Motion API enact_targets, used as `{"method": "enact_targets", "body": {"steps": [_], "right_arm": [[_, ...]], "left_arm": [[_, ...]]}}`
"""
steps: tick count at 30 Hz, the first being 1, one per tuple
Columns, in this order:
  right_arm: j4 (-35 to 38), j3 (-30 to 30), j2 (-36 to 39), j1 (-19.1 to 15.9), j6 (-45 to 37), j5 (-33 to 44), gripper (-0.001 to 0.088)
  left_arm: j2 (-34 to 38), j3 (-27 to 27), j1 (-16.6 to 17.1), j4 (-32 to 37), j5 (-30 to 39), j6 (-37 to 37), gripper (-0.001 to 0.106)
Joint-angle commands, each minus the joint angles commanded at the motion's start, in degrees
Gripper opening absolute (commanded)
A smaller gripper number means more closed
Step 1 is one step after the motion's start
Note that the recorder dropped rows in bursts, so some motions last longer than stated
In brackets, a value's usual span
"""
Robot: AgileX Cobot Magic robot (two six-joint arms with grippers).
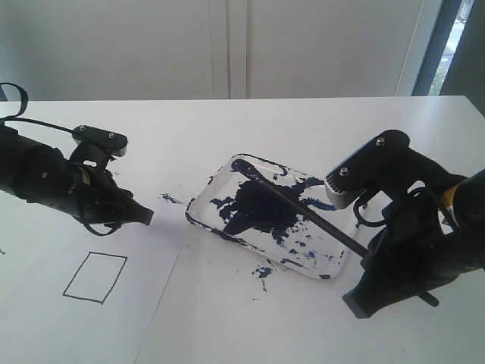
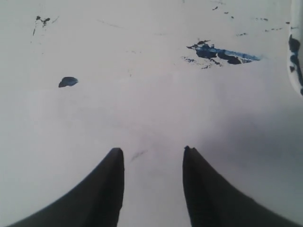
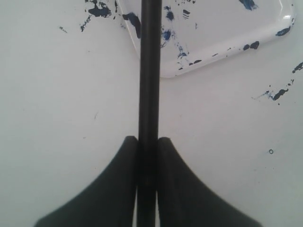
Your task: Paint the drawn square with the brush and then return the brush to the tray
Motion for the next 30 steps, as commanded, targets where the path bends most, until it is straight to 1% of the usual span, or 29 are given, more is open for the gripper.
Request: {"method": "enact_targets", "body": {"steps": [9,11,16,22,30], "right_arm": [[0.0,0.0,0.07,0.0,0.0,-0.1,0.0],[0.0,0.0,0.07,0.0,0.0,-0.1,0.0],[0.0,0.0,0.07,0.0,0.0,-0.1,0.0],[0.0,0.0,0.07,0.0,0.0,-0.21,0.0],[0.0,0.0,0.07,0.0,0.0,-0.33,0.0]], "left_arm": [[0.47,0.0,0.0,0.53,0.24,2.35,0.045],[1.22,0.0,-0.63,0.53,0.48,2.35,0.045],[3.21,0.0,-3.57,0.53,-0.21,2.74,0.045],[3.34,0.0,-6.3,0.53,-0.27,2.1,0.045],[0.74,0.0,-6.82,0.51,1.62,2.34,0.045]]}}
